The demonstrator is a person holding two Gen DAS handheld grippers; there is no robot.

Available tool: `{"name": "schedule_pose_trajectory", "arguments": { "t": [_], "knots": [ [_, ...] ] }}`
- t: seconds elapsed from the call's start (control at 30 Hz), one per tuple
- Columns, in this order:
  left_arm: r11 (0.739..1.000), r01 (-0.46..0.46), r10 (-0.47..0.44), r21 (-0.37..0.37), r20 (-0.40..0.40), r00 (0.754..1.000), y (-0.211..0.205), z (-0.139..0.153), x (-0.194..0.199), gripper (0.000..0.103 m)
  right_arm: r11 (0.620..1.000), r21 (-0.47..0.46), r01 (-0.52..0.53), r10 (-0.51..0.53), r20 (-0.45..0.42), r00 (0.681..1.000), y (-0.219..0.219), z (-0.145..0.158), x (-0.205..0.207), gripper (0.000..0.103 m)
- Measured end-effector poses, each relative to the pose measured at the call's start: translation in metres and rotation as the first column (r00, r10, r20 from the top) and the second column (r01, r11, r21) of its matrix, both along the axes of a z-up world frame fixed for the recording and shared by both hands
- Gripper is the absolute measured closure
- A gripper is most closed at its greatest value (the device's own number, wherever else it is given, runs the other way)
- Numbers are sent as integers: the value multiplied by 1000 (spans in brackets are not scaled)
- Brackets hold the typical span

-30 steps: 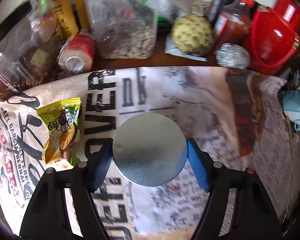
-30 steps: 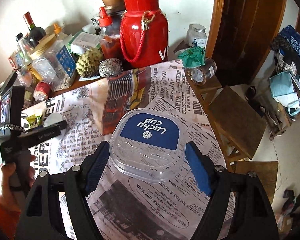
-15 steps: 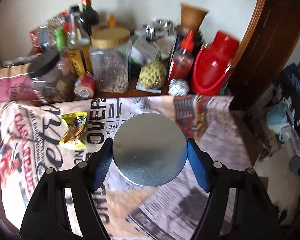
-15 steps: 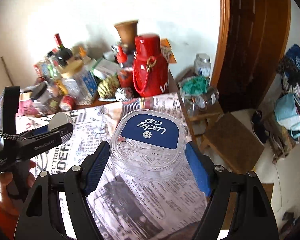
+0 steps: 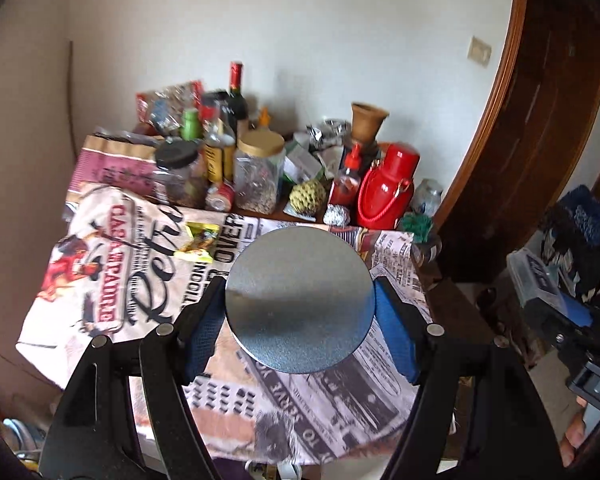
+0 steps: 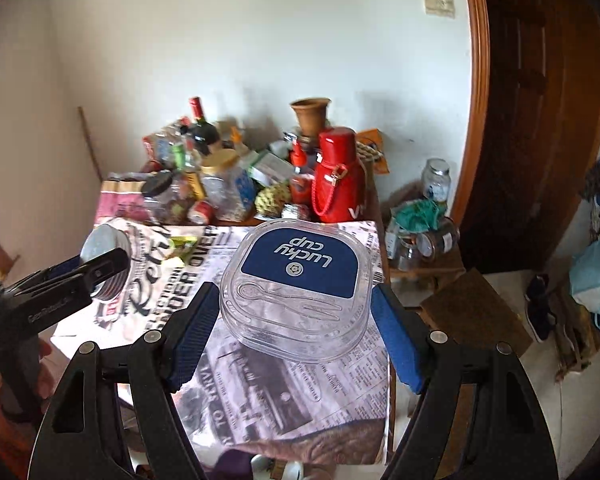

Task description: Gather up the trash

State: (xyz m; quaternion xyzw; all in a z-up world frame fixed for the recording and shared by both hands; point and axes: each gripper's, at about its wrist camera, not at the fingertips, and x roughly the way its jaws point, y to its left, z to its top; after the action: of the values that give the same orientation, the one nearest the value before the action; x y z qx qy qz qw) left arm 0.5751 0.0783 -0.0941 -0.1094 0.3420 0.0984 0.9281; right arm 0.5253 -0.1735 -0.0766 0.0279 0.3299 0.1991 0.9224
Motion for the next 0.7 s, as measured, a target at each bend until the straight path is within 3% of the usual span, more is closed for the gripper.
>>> {"name": "schedule_pose_trajectory", "arguments": {
  "t": [0.3, 0.7],
  "knots": [
    [999, -24, 21, 25, 102, 995, 11, 37, -89, 31, 999, 31, -21, 18, 83, 996, 14, 22, -65, 28],
    [996, 78, -86, 50, 167, 982, 36, 47, -214, 31, 997, 28, 77, -80, 124, 989, 47, 24, -187, 28]
  ]
}}
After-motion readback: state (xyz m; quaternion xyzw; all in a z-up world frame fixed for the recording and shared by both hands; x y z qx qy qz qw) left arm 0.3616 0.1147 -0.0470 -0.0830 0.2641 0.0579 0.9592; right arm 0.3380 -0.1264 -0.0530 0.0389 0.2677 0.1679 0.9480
